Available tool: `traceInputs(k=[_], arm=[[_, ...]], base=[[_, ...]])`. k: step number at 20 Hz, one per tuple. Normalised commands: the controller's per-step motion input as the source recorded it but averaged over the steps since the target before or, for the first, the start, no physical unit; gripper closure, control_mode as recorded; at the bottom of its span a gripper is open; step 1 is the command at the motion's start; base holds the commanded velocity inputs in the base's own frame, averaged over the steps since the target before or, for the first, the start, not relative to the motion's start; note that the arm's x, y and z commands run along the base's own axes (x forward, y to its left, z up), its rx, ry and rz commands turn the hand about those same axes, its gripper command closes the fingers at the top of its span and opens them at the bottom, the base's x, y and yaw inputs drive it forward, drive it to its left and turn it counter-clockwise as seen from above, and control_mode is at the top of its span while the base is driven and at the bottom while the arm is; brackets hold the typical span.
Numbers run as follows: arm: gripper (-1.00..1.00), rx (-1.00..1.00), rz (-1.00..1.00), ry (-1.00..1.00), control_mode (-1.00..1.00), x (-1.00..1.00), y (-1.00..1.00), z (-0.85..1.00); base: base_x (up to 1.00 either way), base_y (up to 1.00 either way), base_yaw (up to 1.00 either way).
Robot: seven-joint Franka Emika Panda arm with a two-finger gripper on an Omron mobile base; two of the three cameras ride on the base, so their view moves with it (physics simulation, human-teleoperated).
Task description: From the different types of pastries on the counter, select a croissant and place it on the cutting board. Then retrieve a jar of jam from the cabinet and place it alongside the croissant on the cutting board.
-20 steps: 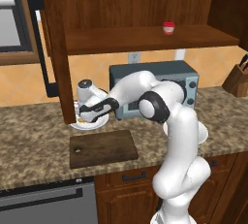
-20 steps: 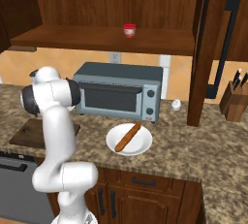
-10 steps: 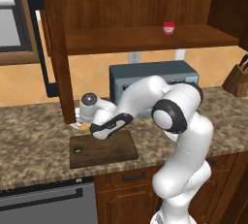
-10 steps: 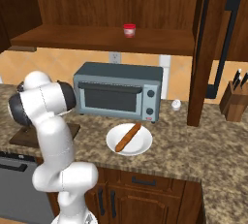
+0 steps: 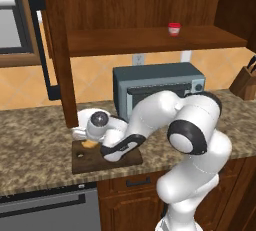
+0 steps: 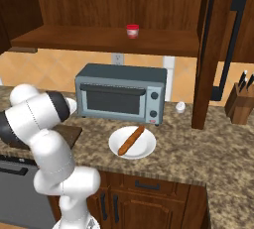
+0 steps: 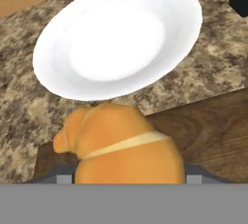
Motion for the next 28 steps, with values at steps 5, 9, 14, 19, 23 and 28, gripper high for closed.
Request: traceInputs(k=[5, 9, 14, 19, 23, 28], arm=[[1.0, 0.0, 0.0, 0.01, -1.0, -0.26, 0.0, 0.0], [1.0, 0.0, 0.0, 0.03, -1.0, -0.16, 0.03, 0.0], [-1.0, 0.0, 0.0, 0.0, -1.0, 0.0, 0.0, 0.0], [-1.0, 0.05, 0.0, 0.0, -1.0, -0.11, 0.0, 0.27], [-1.0, 0.05, 0.0, -0.03, -1.0, -0.07, -0.01, 0.42], [-1.0, 0.05, 0.0, -0.01, -1.0, 0.0, -0.13, 0.44]], base=[[0.0, 0.0, 0.0], [0.0, 0.0, 0.0], [0.0, 0.0, 0.0], [0.0, 0.0, 0.0], [0.0, 0.0, 0.0], [0.0, 0.0, 0.0]])
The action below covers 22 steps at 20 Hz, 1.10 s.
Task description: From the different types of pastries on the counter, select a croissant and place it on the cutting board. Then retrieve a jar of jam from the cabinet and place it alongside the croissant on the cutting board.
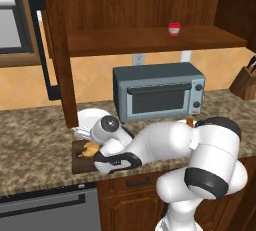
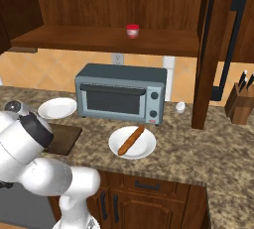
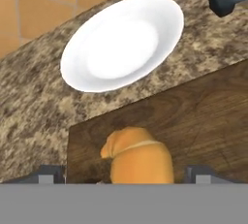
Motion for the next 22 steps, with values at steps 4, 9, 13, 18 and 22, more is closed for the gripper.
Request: traceInputs(k=[4, 9, 13, 18, 22], arm=[[-1.0, 0.06, 0.0, -0.09, -1.0, -0.05, -0.23, 0.44], [-1.0, 0.0, 0.04, -0.1, -1.0, -0.2, -0.19, 0.35], [-1.0, -0.07, 0.13, -0.39, -1.0, -0.51, -0.36, 1.0], [-1.0, -0.05, 0.17, -0.33, -1.0, -0.43, -0.3, 1.0], [-1.0, 0.0, 0.14, -0.27, -1.0, -0.31, -0.31, 1.0]], base=[[0.0, 0.0, 0.0], [0.0, 0.0, 0.0], [0.0, 0.0, 0.0], [0.0, 0.0, 0.0], [0.0, 0.0, 0.0]])
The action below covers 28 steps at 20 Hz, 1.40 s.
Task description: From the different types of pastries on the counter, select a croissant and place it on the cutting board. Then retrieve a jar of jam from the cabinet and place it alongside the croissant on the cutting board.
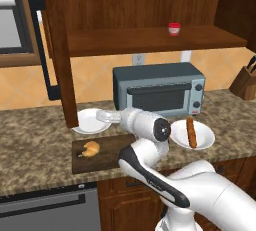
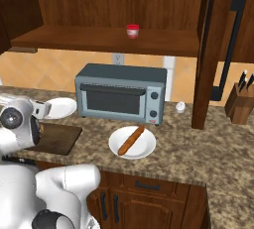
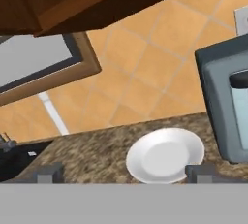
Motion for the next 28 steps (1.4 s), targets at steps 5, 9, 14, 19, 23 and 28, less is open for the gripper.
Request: traceInputs(k=[5, 9, 14, 19, 23, 28], arm=[[-1.0, 0.0, 0.11, -0.22, -1.0, -0.11, -0.38, 1.0], [-1.0, 0.0, 0.09, -0.17, -1.0, -0.05, -0.4, 1.0], [-1.0, -0.01, 0.11, -0.17, -1.0, 0.0, -0.44, 1.0], [-1.0, 0.0, 0.13, -0.18, -1.0, -0.01, -0.38, 1.0], [-1.0, 0.0, 0.09, -0.17, -1.0, -0.03, -0.14, 0.44], [-1.0, -0.02, -0.09, -0.06, -1.0, 0.0, -0.36, 0.26]], base=[[0.0, 0.0, 0.0], [0.0, 0.0, 0.0], [0.0, 0.0, 0.0], [0.0, 0.0, 0.0], [0.0, 0.0, 0.0], [0.0, 0.0, 0.0]])
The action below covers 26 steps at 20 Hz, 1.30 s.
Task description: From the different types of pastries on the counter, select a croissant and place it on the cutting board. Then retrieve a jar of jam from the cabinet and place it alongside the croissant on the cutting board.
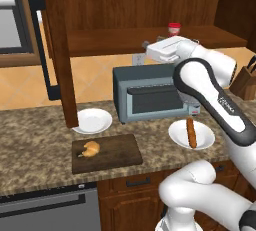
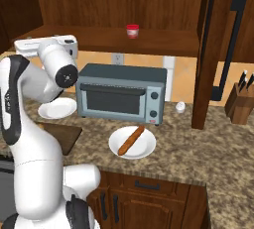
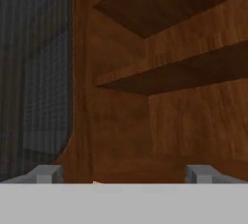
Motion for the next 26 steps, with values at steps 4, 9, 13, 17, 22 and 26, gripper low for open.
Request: traceInputs(k=[4, 9, 13, 17, 22, 26], arm=[[-1.0, -0.05, -0.2, -0.16, -1.0, 0.0, -0.55, 0.84], [-1.0, -0.01, -0.24, -0.06, -1.0, -0.16, -0.53, 0.57], [-1.0, 0.0, -0.26, 0.0, -1.0, -0.34, -0.57, 0.17], [-1.0, 0.0, -0.23, 0.09, -1.0, -0.18, -0.47, 0.05], [-1.0, 0.0, -0.2, 0.29, -1.0, -0.01, -0.5, 0.0], [-1.0, 0.08, -0.09, 0.3, -1.0, 0.0, -0.38, 0.03]], base=[[0.0, 0.0, 0.0], [0.0, 0.0, 0.0], [0.0, 0.0, 0.0], [0.0, 0.0, 0.0], [0.0, 0.0, 0.0], [0.0, 0.0, 0.0]])
